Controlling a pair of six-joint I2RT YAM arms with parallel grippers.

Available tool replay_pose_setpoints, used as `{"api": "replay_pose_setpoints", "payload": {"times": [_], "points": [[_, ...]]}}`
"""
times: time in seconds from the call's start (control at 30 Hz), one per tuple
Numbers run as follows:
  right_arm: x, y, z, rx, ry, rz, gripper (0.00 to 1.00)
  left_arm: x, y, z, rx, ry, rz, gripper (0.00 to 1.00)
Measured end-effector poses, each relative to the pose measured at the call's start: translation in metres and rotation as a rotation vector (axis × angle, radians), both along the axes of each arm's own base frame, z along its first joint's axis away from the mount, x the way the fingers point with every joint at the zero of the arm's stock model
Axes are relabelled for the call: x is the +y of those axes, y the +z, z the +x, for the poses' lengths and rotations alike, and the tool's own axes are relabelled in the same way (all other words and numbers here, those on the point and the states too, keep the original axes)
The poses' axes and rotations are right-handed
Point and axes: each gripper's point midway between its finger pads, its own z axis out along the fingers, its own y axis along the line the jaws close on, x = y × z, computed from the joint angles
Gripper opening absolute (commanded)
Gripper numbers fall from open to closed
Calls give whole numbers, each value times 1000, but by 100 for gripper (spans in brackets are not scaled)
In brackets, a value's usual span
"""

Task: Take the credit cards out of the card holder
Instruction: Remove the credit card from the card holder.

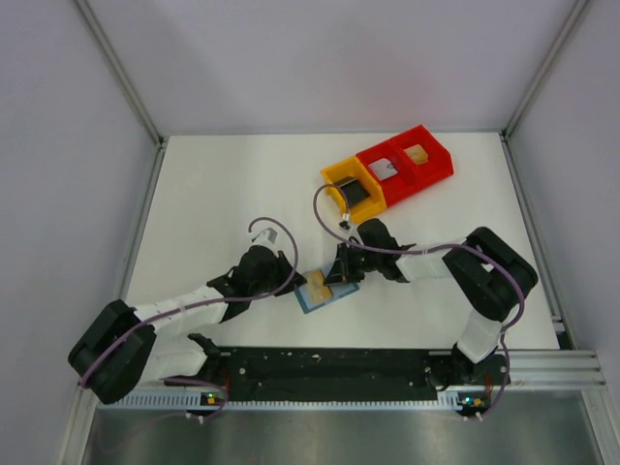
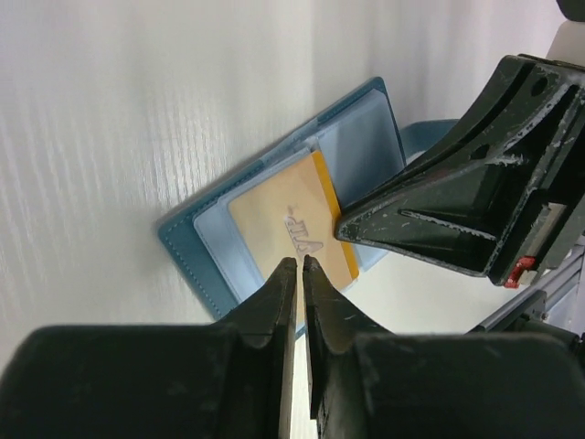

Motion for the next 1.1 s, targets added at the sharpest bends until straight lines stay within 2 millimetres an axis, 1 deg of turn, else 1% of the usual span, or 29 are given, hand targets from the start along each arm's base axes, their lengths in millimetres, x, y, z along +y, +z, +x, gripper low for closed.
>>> {"api": "replay_pose_setpoints", "payload": {"times": [0.07,0.13,0.23,0.33,0.8,1.1], "points": [[0,0,0,0,1,1,0,-3,-2,5,-1,-8,14,11],[0,0,0,0,1,1,0,-5,-9,7,12,-14,34,9],[0,0,0,0,1,1,0,-4,-23,6,49,-16,67,8],[0,0,0,0,1,1,0,-2,-32,3,79,-13,86,7],[-5,-3,4,-15,-15,-28,0,-4,-35,8,118,12,99,5],[-13,1,8,-43,-49,-67,0,-2,-36,10,119,22,112,5]]}}
